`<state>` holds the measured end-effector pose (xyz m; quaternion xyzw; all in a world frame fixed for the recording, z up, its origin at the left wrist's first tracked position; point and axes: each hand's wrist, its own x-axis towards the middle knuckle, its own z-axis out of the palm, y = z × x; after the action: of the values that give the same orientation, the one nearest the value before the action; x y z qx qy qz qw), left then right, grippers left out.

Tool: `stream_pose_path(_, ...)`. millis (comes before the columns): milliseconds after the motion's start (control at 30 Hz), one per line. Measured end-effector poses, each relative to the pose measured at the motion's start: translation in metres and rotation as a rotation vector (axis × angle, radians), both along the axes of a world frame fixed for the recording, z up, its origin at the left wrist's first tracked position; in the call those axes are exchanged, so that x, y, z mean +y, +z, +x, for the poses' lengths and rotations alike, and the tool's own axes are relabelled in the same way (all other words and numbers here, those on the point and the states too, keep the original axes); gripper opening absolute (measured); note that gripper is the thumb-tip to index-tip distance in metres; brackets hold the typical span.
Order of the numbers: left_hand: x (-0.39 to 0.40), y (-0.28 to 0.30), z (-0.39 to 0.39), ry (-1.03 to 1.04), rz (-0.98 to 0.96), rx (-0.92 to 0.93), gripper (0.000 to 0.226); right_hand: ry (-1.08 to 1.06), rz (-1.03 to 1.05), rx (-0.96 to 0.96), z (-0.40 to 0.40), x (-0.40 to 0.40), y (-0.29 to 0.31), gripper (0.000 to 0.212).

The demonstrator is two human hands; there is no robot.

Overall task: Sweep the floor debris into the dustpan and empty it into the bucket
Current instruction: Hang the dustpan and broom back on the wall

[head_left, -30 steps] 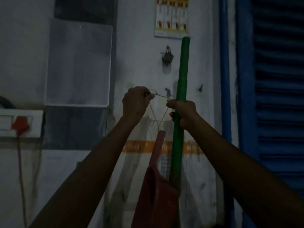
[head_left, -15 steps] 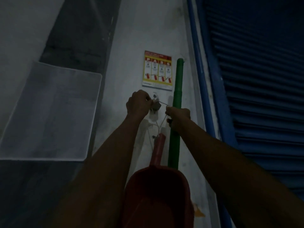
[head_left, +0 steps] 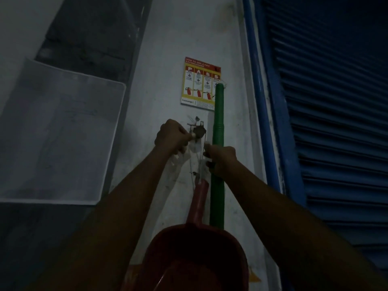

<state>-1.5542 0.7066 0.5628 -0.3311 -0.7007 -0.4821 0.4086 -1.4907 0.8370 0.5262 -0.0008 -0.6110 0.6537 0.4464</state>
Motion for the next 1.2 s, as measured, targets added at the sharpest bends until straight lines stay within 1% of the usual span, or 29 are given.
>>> stream_pose_path(67, -0.006, -0.007, 0.012, -0.007, -0.057, 0.039, 0.026, -0.002, 0.003, -0.034, 0.000, 0.002, -0.015, 0.044)
stream_pose_path(133, -0.010, -0.017, 0.024, -0.023, -0.104, 0.044, 0.037, 0.025, 0.010, -0.073, 0.003, 0.005, -0.030, 0.043)
stream_pose_path(233, -0.012, -0.039, 0.038, 0.027, -0.246, -0.069, 0.058, 0.073, 0.022, -0.150, 0.009, 0.012, -0.057, 0.045)
stream_pose_path(333, -0.004, -0.072, 0.039, 0.144, -0.389, -0.215, 0.066, 0.094, 0.025, -0.199, 0.015, 0.018, -0.086, 0.042)
stream_pose_path(400, 0.003, -0.095, 0.034, 0.159, -0.432, -0.279, 0.073, 0.096, 0.004, -0.215, 0.019, 0.022, -0.104, 0.040)
stream_pose_path(500, 0.012, -0.123, 0.031, 0.099, -0.423, -0.299, 0.083, 0.087, -0.040, -0.225, 0.028, 0.030, -0.125, 0.034)
stream_pose_path(567, 0.015, -0.132, 0.038, 0.027, -0.398, -0.285, 0.077, 0.104, -0.068, -0.223, 0.039, 0.035, -0.139, 0.028)
stream_pose_path(700, 0.015, -0.131, 0.058, -0.159, -0.352, -0.333, 0.057, 0.202, -0.086, -0.245, 0.058, 0.045, -0.169, 0.031)
stream_pose_path(800, 0.003, -0.122, 0.067, -0.316, -0.437, -0.370, 0.048, 0.295, -0.114, -0.247, 0.071, 0.052, -0.188, 0.036)
stream_pose_path(867, -0.007, -0.118, 0.069, -0.420, -0.495, -0.433, 0.044, 0.305, -0.092, -0.255, 0.078, 0.055, -0.199, 0.037)
stream_pose_path(933, -0.016, -0.116, 0.069, -0.465, -0.530, -0.497, 0.042, 0.305, -0.062, -0.254, 0.085, 0.056, -0.208, 0.037)
stream_pose_path(1000, -0.022, -0.117, 0.065, -0.414, -0.569, -0.515, 0.039, 0.310, -0.036, -0.241, 0.090, 0.054, -0.214, 0.034)
stream_pose_path(1133, -0.031, -0.116, 0.056, -0.087, -0.663, -0.399, 0.031, 0.321, 0.011, -0.229, 0.099, 0.043, -0.218, 0.025)
stream_pose_path(1200, -0.034, -0.115, 0.056, -0.009, -0.650, -0.348, 0.031, 0.353, 0.004, -0.214, 0.101, 0.035, -0.220, 0.023)
